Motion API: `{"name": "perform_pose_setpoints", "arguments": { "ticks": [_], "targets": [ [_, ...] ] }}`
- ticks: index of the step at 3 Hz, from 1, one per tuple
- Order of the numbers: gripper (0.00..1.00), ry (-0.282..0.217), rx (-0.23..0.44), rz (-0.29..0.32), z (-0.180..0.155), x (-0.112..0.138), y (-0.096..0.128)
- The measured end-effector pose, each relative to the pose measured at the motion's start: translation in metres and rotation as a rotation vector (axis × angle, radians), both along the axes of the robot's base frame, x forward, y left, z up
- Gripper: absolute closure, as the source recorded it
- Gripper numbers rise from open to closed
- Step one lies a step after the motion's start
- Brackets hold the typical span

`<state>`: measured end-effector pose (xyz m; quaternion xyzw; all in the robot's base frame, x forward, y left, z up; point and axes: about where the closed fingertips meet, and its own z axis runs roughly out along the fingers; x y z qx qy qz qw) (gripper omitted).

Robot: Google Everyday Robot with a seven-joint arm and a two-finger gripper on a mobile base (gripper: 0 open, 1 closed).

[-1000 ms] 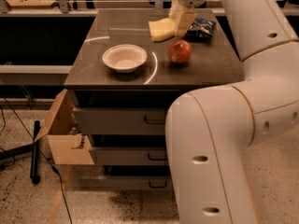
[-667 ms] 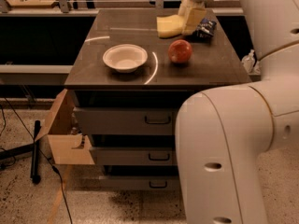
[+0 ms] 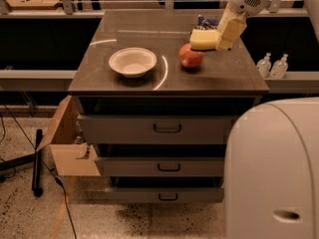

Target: Pick sponge from paper bowl and place on counter

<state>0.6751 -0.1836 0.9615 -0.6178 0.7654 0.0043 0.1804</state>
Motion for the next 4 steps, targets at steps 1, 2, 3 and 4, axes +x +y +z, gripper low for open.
{"name": "perform_pose_setpoints", "arguments": {
  "ticks": [1,2,3,4],
  "targets": [
    [1.00,0.062,0.029,-0.112,-0.008,-0.037,-0.022],
    [1.00,0.117,0.051,-0.182,-0.034,-0.063,-0.029],
    [1.00,0.133,0.069,-0.250,-0.080,-0.065,-0.034],
    [1.00,0.099,0.068,-0.273,-0.104,-0.050,-0.038]
  ]
}}
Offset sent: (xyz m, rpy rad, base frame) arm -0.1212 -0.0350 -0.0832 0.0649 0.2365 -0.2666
